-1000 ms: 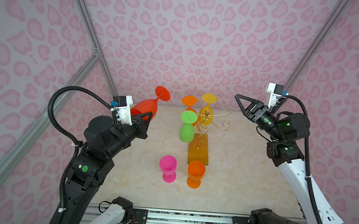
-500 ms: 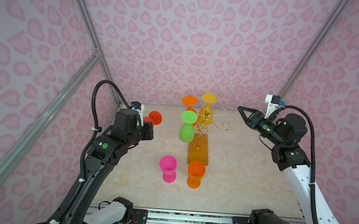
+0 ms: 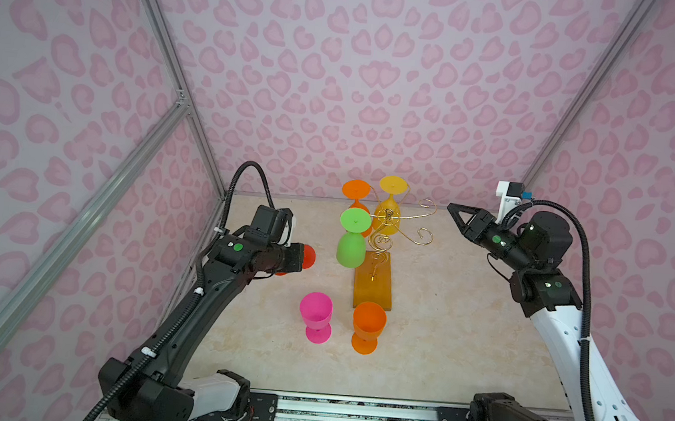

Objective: Take the wine glass off the wine glass rack
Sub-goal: 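Lower the red glass upright onto the table beside the magenta glass with the left gripper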

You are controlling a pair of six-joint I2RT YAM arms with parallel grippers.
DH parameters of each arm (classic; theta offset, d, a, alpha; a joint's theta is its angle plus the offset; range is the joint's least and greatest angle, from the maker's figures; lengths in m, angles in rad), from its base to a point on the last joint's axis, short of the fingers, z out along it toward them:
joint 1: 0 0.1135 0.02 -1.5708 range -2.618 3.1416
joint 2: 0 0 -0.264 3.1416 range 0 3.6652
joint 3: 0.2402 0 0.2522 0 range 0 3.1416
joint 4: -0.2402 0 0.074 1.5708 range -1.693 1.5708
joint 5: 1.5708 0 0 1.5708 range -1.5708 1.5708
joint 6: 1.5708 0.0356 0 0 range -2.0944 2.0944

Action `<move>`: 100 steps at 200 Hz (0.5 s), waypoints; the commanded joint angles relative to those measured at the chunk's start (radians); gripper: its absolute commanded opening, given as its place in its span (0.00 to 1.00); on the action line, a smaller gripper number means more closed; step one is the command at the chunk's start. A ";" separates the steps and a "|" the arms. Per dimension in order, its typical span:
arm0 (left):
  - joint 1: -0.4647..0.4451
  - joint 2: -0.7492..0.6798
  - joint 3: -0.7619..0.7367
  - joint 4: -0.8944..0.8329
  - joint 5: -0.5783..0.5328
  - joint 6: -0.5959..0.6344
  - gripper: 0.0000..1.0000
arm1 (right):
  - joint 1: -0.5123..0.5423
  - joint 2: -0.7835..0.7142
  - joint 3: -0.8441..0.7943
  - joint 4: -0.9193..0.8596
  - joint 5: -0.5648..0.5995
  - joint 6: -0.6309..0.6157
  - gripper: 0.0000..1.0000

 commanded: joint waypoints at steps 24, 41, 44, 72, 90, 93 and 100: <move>-0.014 0.034 -0.012 -0.049 0.033 0.042 0.02 | -0.009 0.017 0.003 0.003 -0.014 -0.002 0.33; -0.025 0.044 -0.012 -0.069 0.021 0.049 0.02 | -0.010 0.019 0.002 0.005 -0.016 0.000 0.33; -0.028 0.047 -0.012 -0.072 0.017 0.050 0.02 | -0.010 0.019 0.002 0.005 -0.016 0.000 0.33; -0.050 0.062 -0.012 -0.101 -0.006 0.057 0.02 | -0.010 0.028 0.002 0.000 -0.019 -0.003 0.33; -0.067 0.074 -0.012 -0.114 -0.010 0.061 0.02 | -0.010 0.034 0.002 -0.003 -0.022 -0.003 0.33; -0.070 0.077 -0.011 -0.116 -0.013 0.062 0.02 | -0.010 0.035 0.002 -0.003 -0.022 -0.003 0.33; -0.078 0.081 -0.009 -0.123 -0.023 0.062 0.02 | -0.010 0.036 0.001 -0.003 -0.022 -0.003 0.33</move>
